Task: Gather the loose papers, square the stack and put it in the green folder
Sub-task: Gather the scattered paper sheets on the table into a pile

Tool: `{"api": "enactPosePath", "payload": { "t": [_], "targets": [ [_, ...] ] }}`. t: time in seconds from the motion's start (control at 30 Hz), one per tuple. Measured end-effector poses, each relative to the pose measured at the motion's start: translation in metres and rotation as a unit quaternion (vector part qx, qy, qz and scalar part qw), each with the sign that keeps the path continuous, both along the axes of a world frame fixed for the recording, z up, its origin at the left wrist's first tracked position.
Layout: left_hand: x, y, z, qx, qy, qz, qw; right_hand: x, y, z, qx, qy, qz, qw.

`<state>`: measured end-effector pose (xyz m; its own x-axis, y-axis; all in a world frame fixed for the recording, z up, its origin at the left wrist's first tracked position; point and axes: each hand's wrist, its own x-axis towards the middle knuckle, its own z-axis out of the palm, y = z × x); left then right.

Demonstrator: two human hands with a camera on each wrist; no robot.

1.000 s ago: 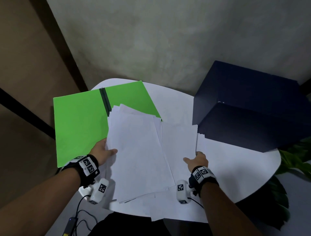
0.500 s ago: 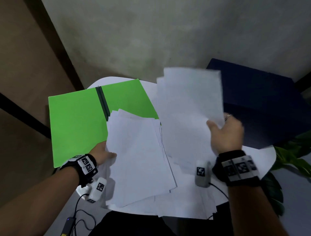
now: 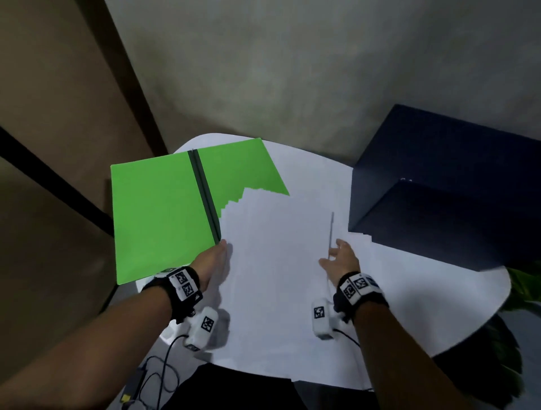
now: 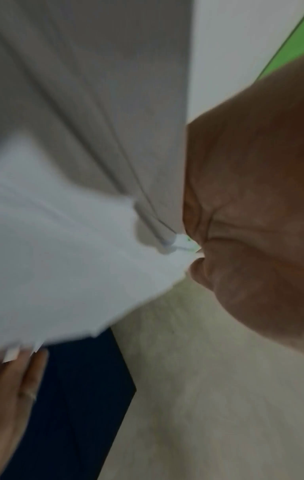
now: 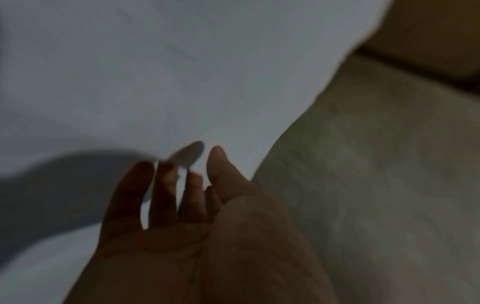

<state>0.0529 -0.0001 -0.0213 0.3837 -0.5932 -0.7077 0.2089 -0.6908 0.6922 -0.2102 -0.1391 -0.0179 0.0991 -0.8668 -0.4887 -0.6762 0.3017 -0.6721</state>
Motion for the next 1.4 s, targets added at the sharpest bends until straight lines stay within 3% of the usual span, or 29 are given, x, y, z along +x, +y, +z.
{"api": "enactPosePath", "payload": {
  "t": [0.07,0.13,0.2,0.3,0.4,0.53,0.67,0.77,0.9,1.07,1.27,1.4],
  "targets": [
    [-0.005,-0.002,-0.006,0.008,-0.052,-0.041,0.998,0.009,0.017,-0.021,0.000,0.077,0.057,0.995],
    [-0.005,-0.003,-0.011,0.015,-0.155,-0.106,0.982,0.017,0.032,-0.029,-0.007,0.055,0.087,0.995],
    [-0.001,0.000,-0.015,0.002,-0.206,-0.142,0.968,0.019,0.037,-0.030,-0.004,0.044,0.096,0.994],
    [0.003,0.003,0.003,-0.098,-0.164,-0.099,0.977,0.008,0.036,-0.019,-0.013,0.010,0.031,0.999],
    [0.011,0.006,0.042,-0.205,-0.136,-0.077,0.966,0.005,0.024,0.012,-0.044,-0.107,-0.008,0.993],
    [0.024,-0.002,0.092,-0.309,-0.104,-0.040,0.944,0.015,0.009,0.084,-0.071,-0.302,-0.050,0.950],
    [0.019,-0.010,0.130,-0.385,-0.106,-0.025,0.917,0.015,0.016,0.144,-0.220,-0.351,-0.040,0.909],
    [0.011,-0.014,0.136,-0.403,-0.178,-0.023,0.897,0.015,0.022,0.155,-0.260,-0.395,-0.038,0.880],
    [0.007,-0.015,0.115,-0.383,-0.150,-0.013,0.911,0.019,0.022,0.135,-0.268,-0.339,-0.027,0.902],
    [0.006,-0.021,0.101,-0.346,-0.161,-0.012,0.924,0.028,0.026,0.092,-0.140,-0.285,-0.055,0.947],
    [0.011,-0.019,0.096,-0.356,-0.156,0.042,0.920,0.030,0.029,0.080,-0.142,-0.324,-0.080,0.932],
    [-0.006,-0.007,0.071,-0.268,-0.219,-0.037,0.938,0.026,0.046,0.037,-0.058,-0.233,-0.058,0.969]
  ]
}}
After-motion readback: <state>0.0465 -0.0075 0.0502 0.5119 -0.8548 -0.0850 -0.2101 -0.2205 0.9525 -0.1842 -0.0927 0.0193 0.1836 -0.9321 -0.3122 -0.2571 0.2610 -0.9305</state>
